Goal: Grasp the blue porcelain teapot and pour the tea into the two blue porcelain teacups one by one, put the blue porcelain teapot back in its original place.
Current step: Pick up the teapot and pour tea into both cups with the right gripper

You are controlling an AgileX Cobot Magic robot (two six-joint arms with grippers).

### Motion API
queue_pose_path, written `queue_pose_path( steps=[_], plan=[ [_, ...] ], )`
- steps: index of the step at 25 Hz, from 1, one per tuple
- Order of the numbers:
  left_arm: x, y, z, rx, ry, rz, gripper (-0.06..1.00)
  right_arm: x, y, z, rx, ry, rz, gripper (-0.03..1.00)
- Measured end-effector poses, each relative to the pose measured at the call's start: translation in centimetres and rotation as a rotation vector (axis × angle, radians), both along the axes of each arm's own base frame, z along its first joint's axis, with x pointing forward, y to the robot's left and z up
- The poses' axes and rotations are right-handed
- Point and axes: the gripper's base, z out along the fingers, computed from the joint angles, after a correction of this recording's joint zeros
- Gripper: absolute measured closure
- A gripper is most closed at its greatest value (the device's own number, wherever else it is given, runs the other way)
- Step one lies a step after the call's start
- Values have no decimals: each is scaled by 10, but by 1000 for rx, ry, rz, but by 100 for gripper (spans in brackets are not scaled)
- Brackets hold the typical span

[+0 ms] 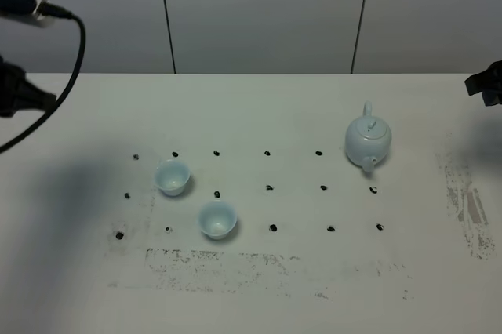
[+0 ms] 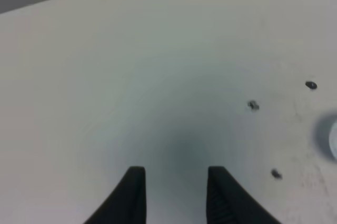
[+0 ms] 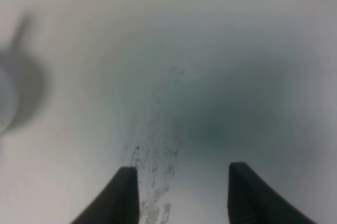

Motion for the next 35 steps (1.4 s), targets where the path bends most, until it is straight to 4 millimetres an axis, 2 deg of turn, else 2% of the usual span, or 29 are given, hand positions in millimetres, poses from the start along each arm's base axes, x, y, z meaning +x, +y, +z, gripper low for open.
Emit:
queue_pose_path(
  steps=[5,8,14,19,25,28,35],
  plan=[
    [-73,2,-3,-54,-39,65,64,-26,1,26,12,-118,-10,60],
    [-112,3,5,-73,-87,79,64,-34,7,38,17,-156,9,60],
    [-189,4,27,-76,-57,63,64,-37,21,41,20,-179,47,60],
    [-245,5,31,-84,-91,60,63,-38,30,43,20,-203,74,60],
    [-291,6,5,-116,-155,81,53,-37,30,43,19,-209,77,60],
    [-303,6,-7,-125,-187,77,47,-37,30,43,20,-215,77,60],
    [-317,6,-36,-142,-272,70,46,-36,31,44,22,-225,76,60]
  ],
)
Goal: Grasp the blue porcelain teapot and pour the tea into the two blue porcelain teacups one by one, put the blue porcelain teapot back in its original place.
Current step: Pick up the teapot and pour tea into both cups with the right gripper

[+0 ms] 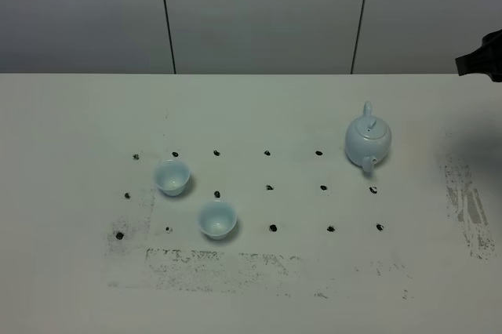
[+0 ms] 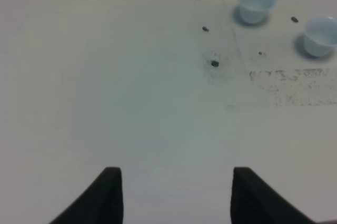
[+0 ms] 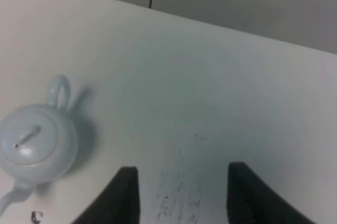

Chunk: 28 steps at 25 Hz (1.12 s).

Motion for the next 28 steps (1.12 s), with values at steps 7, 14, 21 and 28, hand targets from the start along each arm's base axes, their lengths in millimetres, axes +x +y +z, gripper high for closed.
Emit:
queue_pose_path(
  steps=[7,14,21,28],
  plan=[
    [2,0,-7,-2,20,4,46,1,1,-1,4,-6,7,60],
    [2,0,-7,-1,22,2,46,5,2,-21,-1,34,12,60],
    [2,0,-7,0,21,2,46,10,3,-33,-10,63,17,60],
    [2,0,-7,-1,22,1,45,10,3,-34,-10,62,17,60]
  ],
)
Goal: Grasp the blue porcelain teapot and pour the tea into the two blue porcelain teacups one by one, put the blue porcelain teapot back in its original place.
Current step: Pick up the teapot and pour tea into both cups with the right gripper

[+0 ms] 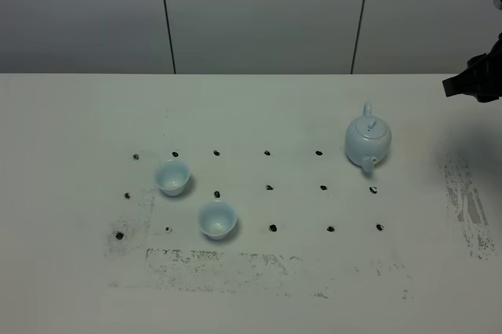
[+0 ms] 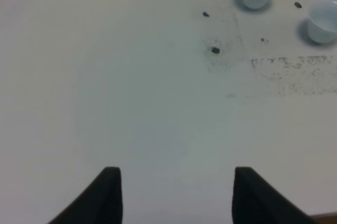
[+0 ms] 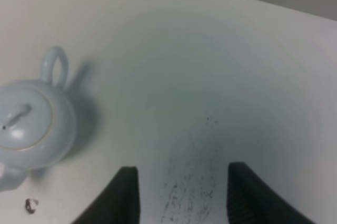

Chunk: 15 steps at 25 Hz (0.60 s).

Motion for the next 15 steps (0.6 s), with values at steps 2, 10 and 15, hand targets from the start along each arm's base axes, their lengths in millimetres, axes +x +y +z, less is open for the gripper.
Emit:
queue_pose_path(
  steps=[2,10,15],
  plan=[
    [0,0,0,0,0,0,45,0,0,0,0,0,0,60],
    [0,0,0,0,0,0,45,-6,39,2,-3,-37,120,59],
    [0,0,0,1,0,-1,45,-13,80,8,9,-94,228,56]
  ],
)
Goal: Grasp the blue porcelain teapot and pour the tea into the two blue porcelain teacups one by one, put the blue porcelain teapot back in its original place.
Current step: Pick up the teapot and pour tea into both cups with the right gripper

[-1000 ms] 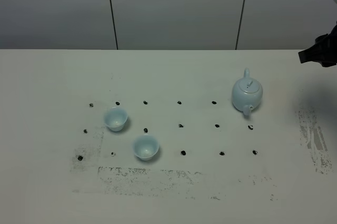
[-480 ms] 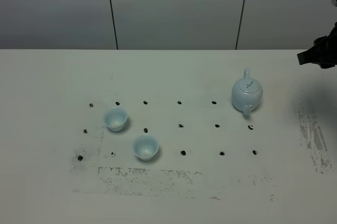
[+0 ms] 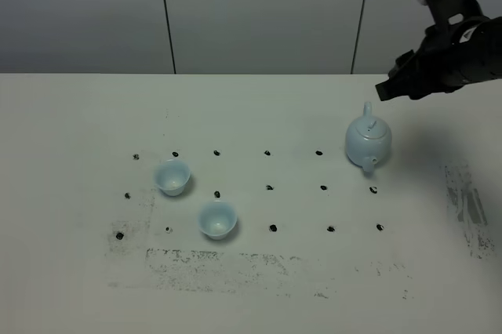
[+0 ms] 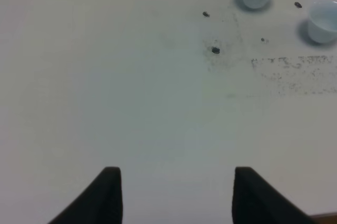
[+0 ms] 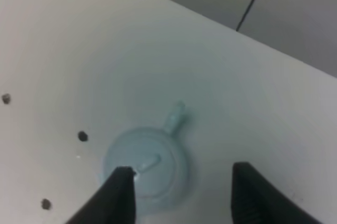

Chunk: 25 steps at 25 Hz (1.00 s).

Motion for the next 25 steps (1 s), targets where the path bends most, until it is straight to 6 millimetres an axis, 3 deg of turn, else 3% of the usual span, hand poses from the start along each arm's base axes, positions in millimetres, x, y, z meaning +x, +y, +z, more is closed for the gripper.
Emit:
queue_pose_path(
  steps=[5,13,18,25],
  plan=[
    [0,0,0,0,0,0,45,27,17,3,19,-5,-5,56],
    [0,0,0,2,-1,-1,45,84,60,-44,-72,148,19,56],
    [0,0,0,2,-2,-1,45,107,68,-73,-144,206,26,55],
    [0,0,0,2,-2,-1,45,116,65,-92,-174,228,25,55]
  ],
)
